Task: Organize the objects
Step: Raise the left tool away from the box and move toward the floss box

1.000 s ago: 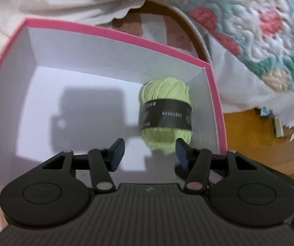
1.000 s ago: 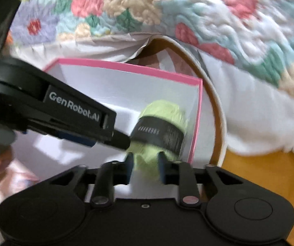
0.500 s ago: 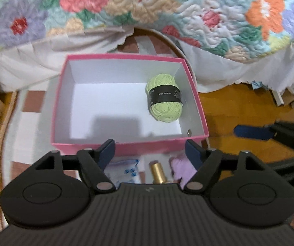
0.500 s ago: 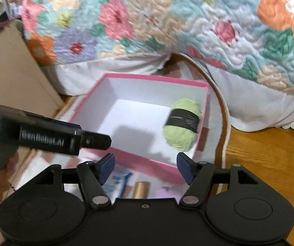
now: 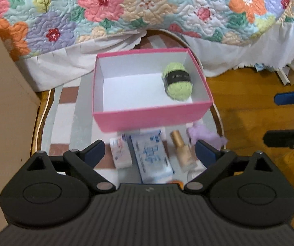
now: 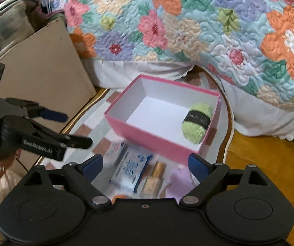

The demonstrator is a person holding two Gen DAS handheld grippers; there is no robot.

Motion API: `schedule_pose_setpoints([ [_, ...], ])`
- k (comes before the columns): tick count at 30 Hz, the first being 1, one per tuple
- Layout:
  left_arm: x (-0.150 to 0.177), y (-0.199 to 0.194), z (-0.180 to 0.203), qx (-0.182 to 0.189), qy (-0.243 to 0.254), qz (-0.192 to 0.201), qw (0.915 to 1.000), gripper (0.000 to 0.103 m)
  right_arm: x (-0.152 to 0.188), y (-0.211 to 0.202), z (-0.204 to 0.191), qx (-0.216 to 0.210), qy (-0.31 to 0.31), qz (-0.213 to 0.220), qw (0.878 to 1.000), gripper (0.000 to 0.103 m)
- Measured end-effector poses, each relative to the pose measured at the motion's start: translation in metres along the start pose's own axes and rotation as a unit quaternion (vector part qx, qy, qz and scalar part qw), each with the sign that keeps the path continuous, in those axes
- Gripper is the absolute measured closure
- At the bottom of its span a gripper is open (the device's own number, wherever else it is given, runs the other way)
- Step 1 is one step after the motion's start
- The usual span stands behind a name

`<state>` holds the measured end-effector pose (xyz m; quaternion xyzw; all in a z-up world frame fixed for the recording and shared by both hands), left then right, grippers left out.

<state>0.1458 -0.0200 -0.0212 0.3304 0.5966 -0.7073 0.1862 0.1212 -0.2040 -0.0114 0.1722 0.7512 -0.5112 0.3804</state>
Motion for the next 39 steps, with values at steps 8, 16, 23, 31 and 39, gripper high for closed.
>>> schedule_pose_setpoints([
  [8, 0.047, -0.013, 0.005, 0.021, -0.009, -0.017, 0.9996, 0.001, 0.049, -0.007, -0.006, -0.014, 0.012, -0.035, 0.999, 0.007],
  [16, 0.087, 0.008, 0.022, 0.024, -0.002, -0.026, 0.9994, 0.001, 0.107, 0.013, -0.002, -0.031, 0.047, -0.054, 0.997, 0.007],
  [23, 0.118, 0.042, 0.037, 0.046, -0.043, -0.045, 0.997, 0.003, 0.161, 0.047, 0.015, -0.045, 0.128, -0.062, 0.989, 0.008],
  [31, 0.139, 0.069, 0.062, 0.079, -0.033, -0.048, 0.9952, 0.009, 0.203, 0.083, 0.014, 0.045, 0.015, -0.078, 0.996, 0.008],
  [39, 0.147, 0.089, 0.084, 0.113, -0.042, -0.038, 0.992, 0.034, 0.227, 0.103, 0.01, 0.026, 0.038, -0.071, 0.996, 0.008],
])
Point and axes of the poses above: each gripper's, at about its wrist camera, not at the fingertips, and y roughly the way its jaws point, z to its right, x to its underside, the point moved 8 cm from there along y, roughly the way its jaws point, and after that the axes turned 12 degrees about z, right-handed, at the moved point
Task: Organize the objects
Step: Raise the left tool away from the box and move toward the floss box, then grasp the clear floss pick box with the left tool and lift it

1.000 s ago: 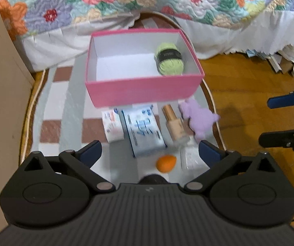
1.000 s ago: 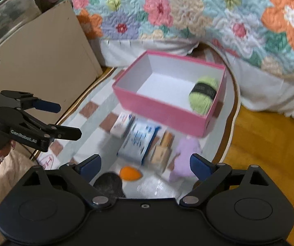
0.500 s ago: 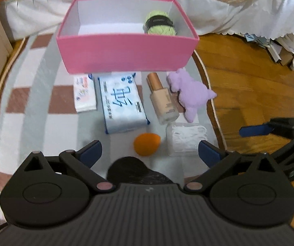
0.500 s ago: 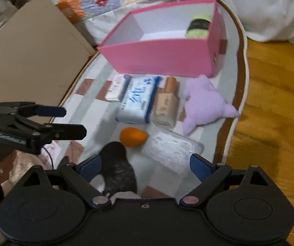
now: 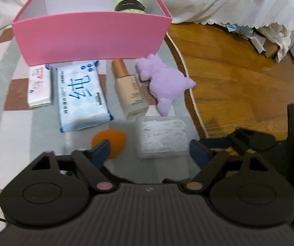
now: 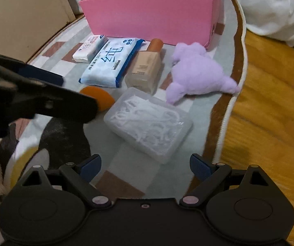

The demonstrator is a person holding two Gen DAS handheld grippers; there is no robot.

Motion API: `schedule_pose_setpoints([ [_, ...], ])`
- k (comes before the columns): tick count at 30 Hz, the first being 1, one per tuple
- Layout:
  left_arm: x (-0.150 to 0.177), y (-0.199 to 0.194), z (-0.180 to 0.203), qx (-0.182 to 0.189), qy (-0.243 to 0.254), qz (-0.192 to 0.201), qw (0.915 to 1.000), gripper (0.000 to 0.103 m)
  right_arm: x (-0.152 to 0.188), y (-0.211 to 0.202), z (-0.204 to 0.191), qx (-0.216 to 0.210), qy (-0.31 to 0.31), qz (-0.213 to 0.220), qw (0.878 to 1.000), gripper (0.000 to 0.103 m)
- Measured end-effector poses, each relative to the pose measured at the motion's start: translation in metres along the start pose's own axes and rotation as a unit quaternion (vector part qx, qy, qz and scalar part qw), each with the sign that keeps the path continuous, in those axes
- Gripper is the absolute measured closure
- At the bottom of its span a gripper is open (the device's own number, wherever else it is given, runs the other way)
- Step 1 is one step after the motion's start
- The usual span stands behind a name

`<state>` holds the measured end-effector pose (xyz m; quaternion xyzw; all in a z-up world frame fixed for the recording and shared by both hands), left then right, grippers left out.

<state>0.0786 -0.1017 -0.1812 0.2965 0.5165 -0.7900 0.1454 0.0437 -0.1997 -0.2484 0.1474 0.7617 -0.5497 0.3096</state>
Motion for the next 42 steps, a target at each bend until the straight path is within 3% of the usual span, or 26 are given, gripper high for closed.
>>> schedule_pose_setpoints([
  [2, 0.001, 0.008, 0.0, 0.001, -0.007, -0.005, 1.0, 0.042, -0.001, 0.0, -0.002, -0.014, 0.008, 0.013, 1.0, 0.008],
  [9, 0.008, 0.031, -0.003, -0.013, -0.013, -0.004, 0.9998, 0.043, -0.008, 0.003, -0.005, -0.027, 0.011, 0.053, 0.998, 0.009],
  [13, 0.01, 0.036, -0.002, 0.003, -0.044, 0.006, 0.999, 0.041, -0.009, 0.006, -0.002, -0.031, 0.016, 0.052, 0.998, 0.01],
  [16, 0.013, 0.039, 0.002, 0.032, -0.082, -0.006, 0.9961, 0.043, -0.009, 0.006, -0.002, -0.022, 0.009, 0.049, 0.999, 0.01],
  [20, 0.018, 0.037, 0.009, 0.061, -0.115, -0.013, 0.9914, 0.043, -0.01, 0.007, -0.003, 0.03, -0.022, 0.041, 0.998, 0.008],
  [22, 0.02, 0.038, 0.008, 0.067, -0.129, -0.017, 0.9892, 0.044, -0.008, 0.01, 0.003, 0.03, -0.024, 0.036, 0.999, 0.008],
  [28, 0.024, 0.048, 0.003, 0.01, -0.095, -0.006, 0.9954, 0.049, -0.005, 0.016, 0.01, 0.025, -0.028, 0.052, 0.998, 0.008],
  [31, 0.026, 0.05, 0.006, 0.028, -0.106, 0.0, 0.994, 0.052, -0.004, 0.015, 0.01, 0.026, -0.035, 0.063, 0.997, 0.009],
  [35, 0.025, 0.041, 0.01, 0.023, -0.088, 0.008, 0.9959, 0.053, -0.005, 0.007, 0.009, 0.016, -0.031, 0.064, 0.997, 0.014],
  [42, 0.013, 0.011, 0.018, 0.029, -0.076, 0.013, 0.9966, 0.053, -0.015, -0.016, -0.003, 0.006, -0.058, 0.076, 0.995, 0.014],
])
Point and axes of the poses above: each gripper's, at about its wrist camera, not at the fingertips, and y roughly the way its jaws point, z to its right, x to its underside, the point moved 8 cm from there along y, roughly the way its jaws point, and after that the axes turned 12 degrees about z, right-handed, at the moved point
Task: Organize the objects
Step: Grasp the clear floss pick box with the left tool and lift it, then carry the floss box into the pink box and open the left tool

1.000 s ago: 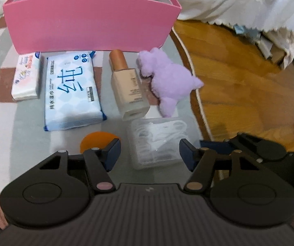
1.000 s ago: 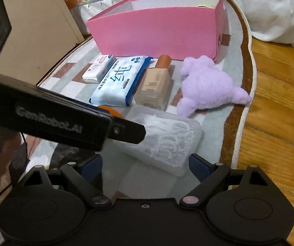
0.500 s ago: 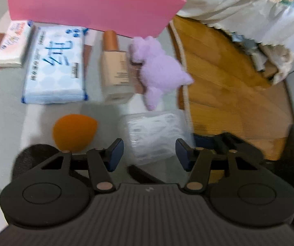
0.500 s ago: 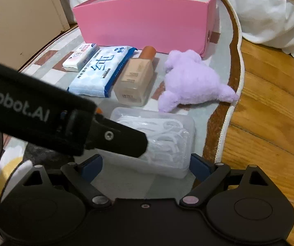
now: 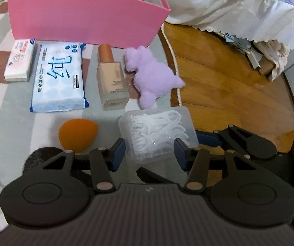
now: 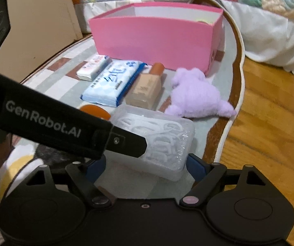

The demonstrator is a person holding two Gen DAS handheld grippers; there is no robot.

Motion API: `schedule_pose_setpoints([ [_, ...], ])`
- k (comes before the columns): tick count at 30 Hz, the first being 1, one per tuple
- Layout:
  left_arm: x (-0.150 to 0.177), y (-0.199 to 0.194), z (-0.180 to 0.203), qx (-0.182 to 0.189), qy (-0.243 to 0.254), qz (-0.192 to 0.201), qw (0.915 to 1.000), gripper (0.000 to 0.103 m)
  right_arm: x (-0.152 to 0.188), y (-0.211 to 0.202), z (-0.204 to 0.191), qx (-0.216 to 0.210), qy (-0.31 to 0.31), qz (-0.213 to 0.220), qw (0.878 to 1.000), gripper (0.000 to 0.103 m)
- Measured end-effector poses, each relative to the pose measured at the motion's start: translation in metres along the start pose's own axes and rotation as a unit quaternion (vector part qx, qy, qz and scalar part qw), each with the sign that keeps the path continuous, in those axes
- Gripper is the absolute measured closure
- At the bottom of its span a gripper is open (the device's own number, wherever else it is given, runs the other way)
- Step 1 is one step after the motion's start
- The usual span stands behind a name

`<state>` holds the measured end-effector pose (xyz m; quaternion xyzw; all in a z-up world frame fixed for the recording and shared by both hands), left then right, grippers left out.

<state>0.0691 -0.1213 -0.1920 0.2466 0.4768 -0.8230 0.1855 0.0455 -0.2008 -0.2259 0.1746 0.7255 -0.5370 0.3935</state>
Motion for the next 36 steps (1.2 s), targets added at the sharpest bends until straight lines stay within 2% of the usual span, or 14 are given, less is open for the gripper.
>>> schedule_pose_setpoints([
  [6, -0.023, -0.028, 0.007, 0.021, -0.007, 0.027, 0.9994, 0.053, -0.026, -0.023, -0.009, 0.001, -0.022, 0.021, 1.0, 0.014],
  [9, -0.034, -0.039, 0.011, 0.023, -0.015, 0.021, 0.9994, 0.053, -0.042, -0.035, -0.013, 0.003, -0.033, 0.039, 0.999, 0.014],
  [15, -0.064, -0.068, 0.021, 0.002, 0.022, 0.042, 0.9989, 0.053, -0.078, -0.054, -0.026, -0.003, -0.079, 0.071, 0.994, 0.014],
  [22, -0.112, -0.101, 0.022, -0.018, 0.04, 0.068, 0.9967, 0.053, -0.134, -0.069, -0.038, -0.026, -0.095, 0.098, 0.99, 0.014],
  [29, -0.155, -0.11, 0.011, -0.016, 0.032, 0.076, 0.9965, 0.053, -0.192, -0.066, -0.046, -0.036, -0.109, 0.118, 0.986, 0.014],
  [36, -0.195, -0.095, -0.019, -0.025, 0.011, 0.081, 0.9963, 0.051, -0.235, -0.036, -0.051, -0.055, -0.11, 0.103, 0.987, 0.015],
])
Point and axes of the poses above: each gripper's, at about its wrist camera, not at the fingertips, and y roughly the way its jaws point, z to its right, x to its underside, the point moved 8 cm from there along y, roughly the way its jaws point, and after that the axes turned 12 degrees about z, right-handed, at the moved point
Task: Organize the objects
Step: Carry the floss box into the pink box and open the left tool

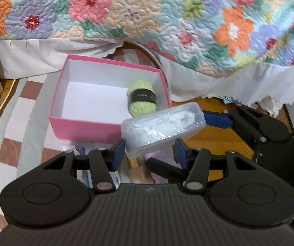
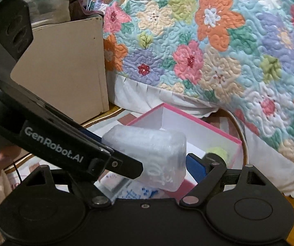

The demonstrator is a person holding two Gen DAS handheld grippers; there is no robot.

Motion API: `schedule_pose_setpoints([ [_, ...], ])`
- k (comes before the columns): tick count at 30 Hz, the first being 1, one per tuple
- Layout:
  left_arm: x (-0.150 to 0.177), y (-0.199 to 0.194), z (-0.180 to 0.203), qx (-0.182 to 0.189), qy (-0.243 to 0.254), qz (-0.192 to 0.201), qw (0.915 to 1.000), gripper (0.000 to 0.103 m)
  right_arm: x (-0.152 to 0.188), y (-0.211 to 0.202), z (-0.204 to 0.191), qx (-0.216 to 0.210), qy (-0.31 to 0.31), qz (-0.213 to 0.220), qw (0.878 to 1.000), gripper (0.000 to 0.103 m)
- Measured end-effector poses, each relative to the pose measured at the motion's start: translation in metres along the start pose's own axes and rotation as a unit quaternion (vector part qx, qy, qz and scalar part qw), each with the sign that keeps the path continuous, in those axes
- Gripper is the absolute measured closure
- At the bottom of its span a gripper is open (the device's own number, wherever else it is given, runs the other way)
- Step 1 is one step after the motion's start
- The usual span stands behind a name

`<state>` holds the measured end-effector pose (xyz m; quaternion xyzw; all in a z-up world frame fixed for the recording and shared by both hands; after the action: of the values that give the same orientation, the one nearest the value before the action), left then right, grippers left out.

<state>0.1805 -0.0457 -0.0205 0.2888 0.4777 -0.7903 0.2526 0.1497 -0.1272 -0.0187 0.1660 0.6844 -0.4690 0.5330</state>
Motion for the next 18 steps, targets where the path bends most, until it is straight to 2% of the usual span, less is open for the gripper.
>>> schedule_pose_setpoints([
  [9, -0.032, 0.075, -0.043, -0.011, -0.046, -0.011, 0.9988, 0.051, -0.012, 0.074, 0.041, 0.006, 0.006, -0.032, 0.999, 0.018],
  [14, -0.037, 0.126, -0.06, -0.016, -0.055, -0.036, 0.9977, 0.051, 0.004, 0.115, 0.073, 0.011, 0.047, -0.049, 0.998, 0.018],
  [18, -0.033, 0.172, -0.072, -0.019, -0.078, -0.071, 0.9942, 0.051, 0.026, 0.148, 0.098, 0.011, 0.081, -0.075, 0.994, 0.018],
])
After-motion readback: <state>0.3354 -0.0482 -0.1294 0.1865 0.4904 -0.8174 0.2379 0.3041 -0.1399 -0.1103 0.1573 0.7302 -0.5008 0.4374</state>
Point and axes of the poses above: each gripper's, at about its wrist camera, not at the fingertips, and y roughly the way its jaws point, z to its right, x to its underside, the point moved 8 cm from there along y, roughly the way its jaws point, and after that the axes turned 12 degrees about z, right-handed, at the moved point
